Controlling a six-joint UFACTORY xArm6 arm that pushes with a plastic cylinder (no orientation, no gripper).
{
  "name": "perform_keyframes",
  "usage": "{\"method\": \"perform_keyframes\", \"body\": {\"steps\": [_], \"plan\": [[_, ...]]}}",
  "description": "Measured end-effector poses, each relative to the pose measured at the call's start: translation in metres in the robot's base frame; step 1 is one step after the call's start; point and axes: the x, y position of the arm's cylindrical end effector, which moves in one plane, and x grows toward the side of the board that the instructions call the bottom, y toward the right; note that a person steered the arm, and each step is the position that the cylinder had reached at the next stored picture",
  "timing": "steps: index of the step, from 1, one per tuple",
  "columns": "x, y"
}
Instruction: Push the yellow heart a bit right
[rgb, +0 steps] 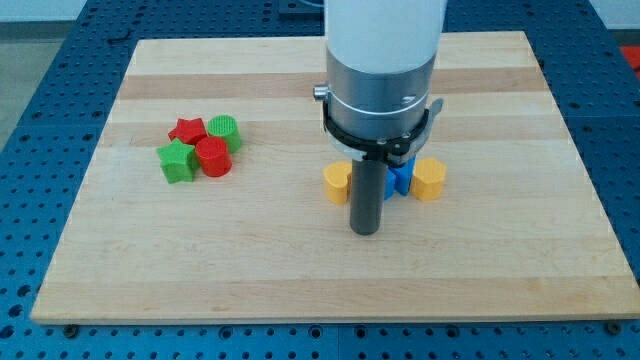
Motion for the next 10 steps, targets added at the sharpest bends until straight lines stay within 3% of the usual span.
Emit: {"method": "perform_keyframes", "body": {"steps": [3, 6, 7, 10], "plan": [[-0.023, 0.001], [0.022, -0.027], [0.022, -0.057], [-0.004, -0.059]]}}
